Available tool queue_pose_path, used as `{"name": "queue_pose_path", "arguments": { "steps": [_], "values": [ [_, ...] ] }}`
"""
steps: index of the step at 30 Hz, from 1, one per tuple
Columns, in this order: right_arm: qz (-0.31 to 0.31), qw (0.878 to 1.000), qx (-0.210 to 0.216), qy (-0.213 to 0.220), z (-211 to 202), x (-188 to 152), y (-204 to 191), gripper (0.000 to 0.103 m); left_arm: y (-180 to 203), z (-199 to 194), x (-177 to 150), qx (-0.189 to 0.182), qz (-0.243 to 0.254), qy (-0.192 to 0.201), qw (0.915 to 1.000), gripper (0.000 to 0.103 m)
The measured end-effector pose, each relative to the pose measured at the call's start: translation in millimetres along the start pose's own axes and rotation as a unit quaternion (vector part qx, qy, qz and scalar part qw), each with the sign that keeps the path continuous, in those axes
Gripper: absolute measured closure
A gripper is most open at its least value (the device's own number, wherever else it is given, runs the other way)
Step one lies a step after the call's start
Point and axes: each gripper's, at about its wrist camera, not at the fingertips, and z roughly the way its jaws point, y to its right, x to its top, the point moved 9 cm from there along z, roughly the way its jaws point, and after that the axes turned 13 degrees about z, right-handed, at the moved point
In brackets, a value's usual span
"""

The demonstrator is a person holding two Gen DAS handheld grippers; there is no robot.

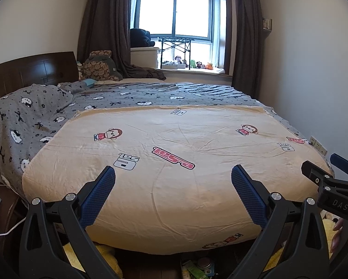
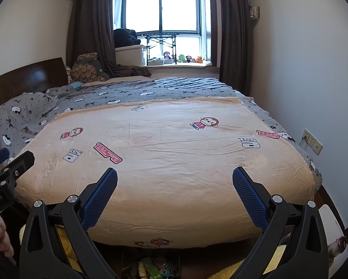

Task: Collect trash

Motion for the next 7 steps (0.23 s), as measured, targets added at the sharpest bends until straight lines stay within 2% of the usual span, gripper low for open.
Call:
{"name": "queue_pose_path", "arguments": {
  "steps": [7],
  "values": [
    [-0.002,1.000,0.000,-0.001,0.3,-0.6,-0.4,0.004,-3.7,2.4,-3.1,0.002,-0.005,-0.006,1.0000,0.008]
  ]
}}
